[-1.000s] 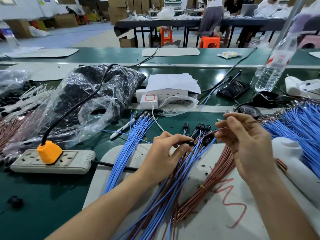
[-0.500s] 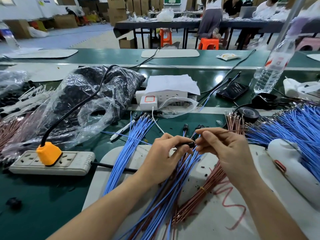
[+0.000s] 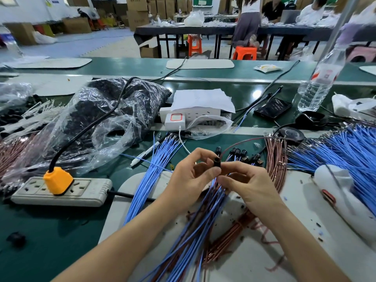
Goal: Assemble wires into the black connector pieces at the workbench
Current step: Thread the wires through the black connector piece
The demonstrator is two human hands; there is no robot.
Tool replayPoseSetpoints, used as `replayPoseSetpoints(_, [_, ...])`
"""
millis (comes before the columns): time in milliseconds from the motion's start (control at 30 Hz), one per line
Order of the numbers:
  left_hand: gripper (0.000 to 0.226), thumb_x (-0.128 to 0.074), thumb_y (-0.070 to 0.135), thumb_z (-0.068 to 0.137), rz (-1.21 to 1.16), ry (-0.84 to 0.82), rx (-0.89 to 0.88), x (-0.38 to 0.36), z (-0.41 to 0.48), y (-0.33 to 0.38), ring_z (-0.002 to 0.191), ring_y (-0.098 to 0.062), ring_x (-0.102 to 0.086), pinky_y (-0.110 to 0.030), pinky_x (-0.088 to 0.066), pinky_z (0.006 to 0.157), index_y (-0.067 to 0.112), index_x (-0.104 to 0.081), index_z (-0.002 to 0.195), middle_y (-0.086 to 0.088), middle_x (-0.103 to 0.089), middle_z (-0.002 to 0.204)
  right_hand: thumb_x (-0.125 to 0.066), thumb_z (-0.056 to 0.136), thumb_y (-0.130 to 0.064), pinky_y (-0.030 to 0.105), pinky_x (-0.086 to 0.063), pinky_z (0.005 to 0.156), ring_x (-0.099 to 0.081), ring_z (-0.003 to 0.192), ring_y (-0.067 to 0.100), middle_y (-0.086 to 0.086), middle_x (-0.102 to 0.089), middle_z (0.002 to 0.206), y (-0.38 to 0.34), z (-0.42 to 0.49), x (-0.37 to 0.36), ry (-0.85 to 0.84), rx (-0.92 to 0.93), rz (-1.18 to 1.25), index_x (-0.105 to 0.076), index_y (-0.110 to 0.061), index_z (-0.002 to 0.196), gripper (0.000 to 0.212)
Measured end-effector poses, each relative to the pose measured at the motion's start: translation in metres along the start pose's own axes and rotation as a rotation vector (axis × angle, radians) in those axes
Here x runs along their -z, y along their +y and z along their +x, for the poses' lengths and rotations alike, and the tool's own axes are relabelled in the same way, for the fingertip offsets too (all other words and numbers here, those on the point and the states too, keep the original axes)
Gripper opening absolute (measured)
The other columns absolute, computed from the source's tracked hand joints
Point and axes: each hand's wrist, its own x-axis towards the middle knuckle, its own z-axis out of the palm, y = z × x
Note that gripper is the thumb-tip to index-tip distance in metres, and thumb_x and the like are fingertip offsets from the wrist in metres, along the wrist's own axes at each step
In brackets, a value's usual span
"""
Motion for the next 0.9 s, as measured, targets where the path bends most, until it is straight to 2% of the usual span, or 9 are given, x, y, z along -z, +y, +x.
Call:
replayPoseSetpoints(100, [0.017,-0.066,0.008,0.081,-0.061,0.023,0.030,-0.001,0.001,0.001,0.067,-0.001,-0.055,-0.014,-0.044,0.067,0.014,-0.058,0.094,0.012,-0.059,0.073,-0.074,0.074,0.000,0.013,-0.047,0.058,-0.060,0.060,0.005,0.000,-0.068,0.067,0.000,0.000,-0.002,0.035,-0.014,0.007,-0.071,-0.018,0.086,0.022])
replayPoseSetpoints(167, [0.017,-0.063,0.013,0.075,-0.330,0.114,0.124,0.002,0.006,0.003,0.065,-0.003,-0.059,-0.017,-0.047,0.066,0.012,-0.058,0.091,0.010,-0.063,0.070,-0.075,0.071,0.000,0.015,-0.045,0.052,-0.056,0.055,0.008,0.002,-0.063,0.064,-0.003,-0.002,0.002,-0.074,-0.097,0.086,-0.067,-0.010,0.088,0.021])
replayPoseSetpoints(267, [0.013,-0.059,0.011,0.073,-0.920,0.337,0.370,0.019,0.020,0.004,0.060,-0.010,-0.060,-0.020,-0.052,0.057,0.006,-0.058,0.085,-0.003,-0.062,0.069,-0.076,0.073,0.001,0.016,-0.047,0.052,-0.058,0.056,0.009,0.004,-0.062,0.068,-0.013,-0.012,0.007,-0.592,-0.314,0.251,-0.064,-0.009,0.088,0.022])
replayPoseSetpoints(333, [0.009,-0.056,0.011,0.079,-1.062,0.434,0.472,0.032,0.025,0.004,0.058,-0.013,-0.059,-0.021,-0.051,0.050,0.003,-0.057,0.083,-0.008,-0.059,0.068,-0.074,0.077,-0.007,0.015,-0.050,0.056,-0.062,0.061,0.007,0.003,-0.064,0.074,-0.019,-0.015,0.007,-0.927,-0.367,0.205,-0.065,-0.014,0.087,0.015])
replayPoseSetpoints(433, [0.012,-0.053,0.011,0.080,-1.137,0.373,0.480,0.033,0.026,0.003,0.056,-0.015,-0.058,-0.022,-0.051,0.050,-0.001,-0.055,0.082,-0.010,-0.057,0.071,-0.067,0.080,-0.009,0.013,-0.051,0.061,-0.063,0.062,0.001,-0.006,-0.068,0.074,-0.021,-0.013,0.009,-1.129,-0.397,0.150,-0.065,-0.014,0.091,0.012])
replayPoseSetpoints(533, [0.019,-0.052,0.010,0.078,-1.056,0.311,0.417,0.030,0.026,0.002,0.059,-0.013,-0.058,-0.020,-0.051,0.054,0.002,-0.058,0.095,-0.007,-0.059,0.077,-0.070,0.085,-0.014,0.013,-0.051,0.058,-0.063,0.060,0.003,-0.003,-0.071,0.076,-0.018,-0.012,0.009,-1.060,-0.423,0.117,-0.069,-0.017,0.098,0.014])
replayPoseSetpoints(667, [0.034,-0.053,0.008,0.079,-0.749,0.156,0.306,0.023,0.019,-0.002,0.064,-0.010,-0.058,-0.018,-0.051,0.066,0.009,-0.061,0.112,-0.005,-0.066,0.078,-0.067,0.085,-0.018,0.014,-0.041,0.040,-0.056,0.047,0.009,0.011,-0.068,0.071,-0.012,-0.010,0.001,-0.535,-0.370,0.227,-0.069,-0.011,0.088,0.008])
replayPoseSetpoints(733, [0.032,-0.054,0.008,0.079,-0.705,0.104,0.298,0.016,0.015,-0.004,0.066,-0.009,-0.061,-0.018,-0.053,0.069,0.008,-0.064,0.109,-0.006,-0.068,0.080,-0.064,0.080,-0.017,0.014,-0.039,0.037,-0.052,0.044,0.009,0.012,-0.065,0.066,-0.013,-0.009,0.002,-0.406,-0.360,0.260,-0.065,-0.006,0.081,0.011])
replayPoseSetpoints(900, [0.024,-0.050,0.002,0.082,-0.915,0.338,0.344,0.023,0.024,-0.003,0.065,-0.011,-0.062,-0.017,-0.055,0.067,0.005,-0.073,0.091,-0.010,-0.066,0.078,-0.065,0.085,-0.009,0.012,-0.042,0.039,-0.055,0.043,0.004,0.003,-0.065,0.061,-0.018,-0.016,0.003,-0.801,-0.479,0.101,-0.064,-0.011,0.075,0.010])
